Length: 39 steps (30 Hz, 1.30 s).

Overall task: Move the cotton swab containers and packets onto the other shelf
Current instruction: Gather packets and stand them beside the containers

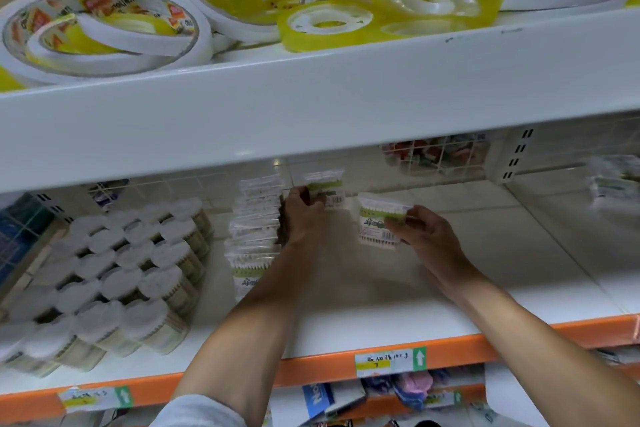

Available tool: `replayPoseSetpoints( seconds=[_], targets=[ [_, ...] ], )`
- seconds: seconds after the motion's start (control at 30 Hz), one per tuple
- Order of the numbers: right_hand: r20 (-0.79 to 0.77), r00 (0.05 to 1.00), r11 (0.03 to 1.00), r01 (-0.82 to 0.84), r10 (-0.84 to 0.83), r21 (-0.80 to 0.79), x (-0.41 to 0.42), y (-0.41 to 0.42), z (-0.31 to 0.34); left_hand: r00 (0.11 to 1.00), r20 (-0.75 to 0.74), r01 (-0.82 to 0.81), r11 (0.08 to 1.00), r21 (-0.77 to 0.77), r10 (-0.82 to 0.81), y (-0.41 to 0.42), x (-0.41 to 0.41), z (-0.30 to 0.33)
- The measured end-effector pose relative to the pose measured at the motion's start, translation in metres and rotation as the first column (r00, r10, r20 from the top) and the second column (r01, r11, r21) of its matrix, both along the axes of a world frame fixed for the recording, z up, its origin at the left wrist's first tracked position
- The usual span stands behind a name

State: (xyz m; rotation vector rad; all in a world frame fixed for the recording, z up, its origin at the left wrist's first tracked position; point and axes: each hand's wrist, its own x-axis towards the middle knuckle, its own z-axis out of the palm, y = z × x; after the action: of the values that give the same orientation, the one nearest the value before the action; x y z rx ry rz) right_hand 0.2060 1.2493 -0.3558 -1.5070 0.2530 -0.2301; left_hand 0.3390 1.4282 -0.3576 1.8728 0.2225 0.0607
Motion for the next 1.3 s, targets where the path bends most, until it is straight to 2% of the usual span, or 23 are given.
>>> replayPoseSetpoints(
  seconds=[0.13,0.33,0.43,0.5,0.63,0.73,0.8,0.87,1.0,1.13,1.3],
  targets=[
    [-0.012,1.000,1.000,-0.002,0.002,-0.022,0.007,0.004,-0.002,0.999,-0.010,0.044,0.997,0.056,-0.044,0.006,-0.002,0.003],
    [-0.029,0.999,0.995,0.041,-0.044,-0.089,0.028,0.019,-0.002,0.998,-0.036,0.046,0.998,-0.036,-0.048,0.004,-0.014,0.009],
    [-0.006,0.995,0.984,0.098,-0.100,-0.150,0.047,0.026,0.002,0.995,-0.012,0.099,0.994,-0.035,-0.099,0.001,-0.013,0.011],
    [0.005,0.995,0.978,0.101,-0.102,-0.183,0.060,0.027,0.005,0.996,0.009,0.094,0.996,0.004,-0.094,0.003,-0.017,0.013],
    [-0.029,0.998,0.964,0.050,-0.059,-0.260,0.082,0.030,0.009,0.997,0.022,0.065,0.982,0.175,-0.070,0.005,-0.038,0.016],
    [-0.044,0.998,0.952,0.027,-0.043,-0.304,0.095,0.037,0.009,0.990,0.128,0.024,0.979,0.202,-0.050,0.002,-0.059,0.022],
    [-0.060,0.997,0.957,0.035,-0.054,-0.287,0.103,0.043,0.007,0.982,0.141,0.089,0.967,0.239,-0.125,0.003,-0.069,0.026],
    [-0.070,0.995,0.957,0.046,-0.068,-0.285,0.108,0.049,0.002,0.977,0.063,0.181,0.950,0.254,-0.203,0.007,-0.079,0.031],
    [-0.074,0.989,0.934,0.095,-0.128,-0.344,0.114,0.059,-0.004,0.969,0.072,0.206,0.935,0.289,-0.236,0.009,-0.089,0.031],
    [-0.096,0.979,0.934,0.139,-0.180,-0.330,0.114,0.062,-0.005,0.964,0.044,0.250,0.949,0.192,-0.263,0.009,-0.092,0.026],
    [-0.140,0.977,0.961,0.121,-0.159,-0.248,0.105,0.058,-0.004,0.955,0.032,0.291,0.950,0.111,-0.296,0.001,-0.094,0.014]
  ],
)
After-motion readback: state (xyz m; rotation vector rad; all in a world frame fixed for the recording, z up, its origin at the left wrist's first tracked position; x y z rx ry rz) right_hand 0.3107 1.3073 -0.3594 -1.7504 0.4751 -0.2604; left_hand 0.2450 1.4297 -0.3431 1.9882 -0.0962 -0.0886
